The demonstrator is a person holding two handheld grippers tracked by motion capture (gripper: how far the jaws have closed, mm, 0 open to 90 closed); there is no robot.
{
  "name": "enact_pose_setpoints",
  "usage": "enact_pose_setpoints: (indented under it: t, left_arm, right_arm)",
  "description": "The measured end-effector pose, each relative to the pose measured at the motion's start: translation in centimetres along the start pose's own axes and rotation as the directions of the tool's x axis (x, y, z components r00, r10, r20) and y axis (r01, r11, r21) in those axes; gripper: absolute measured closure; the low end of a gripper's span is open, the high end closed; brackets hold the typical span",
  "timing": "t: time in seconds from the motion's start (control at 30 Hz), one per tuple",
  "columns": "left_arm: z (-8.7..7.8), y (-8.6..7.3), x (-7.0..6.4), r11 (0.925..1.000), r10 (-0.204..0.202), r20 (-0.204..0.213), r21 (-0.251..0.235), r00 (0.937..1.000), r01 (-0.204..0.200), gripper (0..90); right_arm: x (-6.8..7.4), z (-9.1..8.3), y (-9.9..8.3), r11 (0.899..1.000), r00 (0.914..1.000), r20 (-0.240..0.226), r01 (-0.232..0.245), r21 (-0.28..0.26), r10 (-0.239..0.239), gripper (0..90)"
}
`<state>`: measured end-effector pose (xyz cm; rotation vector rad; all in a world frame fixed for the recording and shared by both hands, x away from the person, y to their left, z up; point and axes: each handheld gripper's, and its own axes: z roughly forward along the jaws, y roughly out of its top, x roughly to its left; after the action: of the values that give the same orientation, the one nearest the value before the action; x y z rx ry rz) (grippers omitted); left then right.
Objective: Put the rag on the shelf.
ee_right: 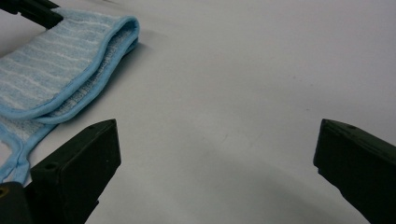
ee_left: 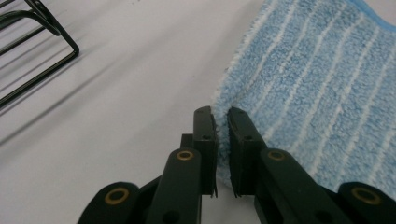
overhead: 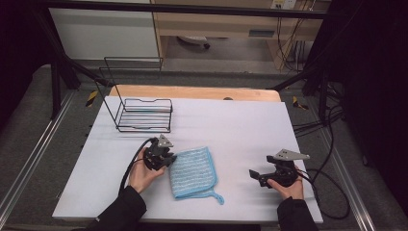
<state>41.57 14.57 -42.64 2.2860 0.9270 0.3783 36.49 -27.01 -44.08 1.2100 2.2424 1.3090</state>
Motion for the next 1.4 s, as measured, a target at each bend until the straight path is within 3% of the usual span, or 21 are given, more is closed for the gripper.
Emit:
enact_pose_setpoints:
  t: [0.47, 0.57, 0.7, 0.73, 0.9, 1.13, 1.17, 1.4]
  left_arm:
    - [1.3, 0.6, 0.7, 0.9994, -0.027, -0.033, -0.023, 0.9991, 0.026, 79.4]
    - [1.0, 0.4, 0.8, 0.9979, -0.052, -0.051, -0.042, 0.9973, 0.050, 72.1]
    - [-0.4, -0.1, 0.6, 0.9918, -0.107, -0.051, -0.077, 0.9930, 0.102, 50.3]
    - [-0.9, -0.3, 0.4, 0.9912, -0.112, -0.055, -0.077, 0.9922, 0.108, 50.3]
    - [-3.0, -2.0, -1.4, 0.9922, -0.112, 0.002, -0.054, 0.9937, 0.112, 39.1]
    - [-3.5, -4.4, -4.6, 0.9953, -0.097, 0.089, 0.003, 0.9914, 0.097, 45.7]
    - [-3.4, -4.6, -4.9, 0.9950, -0.100, 0.098, 0.004, 0.9902, 0.100, 52.3]
    - [-3.1, -5.1, -5.4, 0.9888, -0.148, 0.137, 0.004, 0.9794, 0.149, 65.0]
  right_arm:
    - [0.0, 0.0, 0.0, 1.000, 1.0000, 0.000, 0.001, -0.004, -0.001, 1.3]
    - [0.0, 0.0, 0.0, 1.000, 1.0000, 0.001, 0.001, -0.004, -0.001, 1.3]
    - [0.0, 0.0, 0.0, 1.000, 1.0000, 0.001, 0.001, -0.005, -0.001, 1.3]
    - [0.0, 0.0, 0.0, 1.000, 1.0000, 0.001, 0.001, -0.005, -0.001, 1.3]
    - [0.0, 0.0, 0.0, 1.000, 1.0000, 0.002, 0.001, -0.006, -0.001, 1.4]
    - [0.1, 0.1, 0.0, 1.000, 1.0000, 0.000, 0.001, -0.001, -0.001, 1.4]
    - [0.2, 0.1, 0.0, 1.000, 1.0000, -0.001, -0.001, -0.004, 0.001, 1.4]
    - [0.2, 0.1, 0.0, 1.000, 1.0000, 0.000, 0.004, -0.005, -0.004, 1.5]
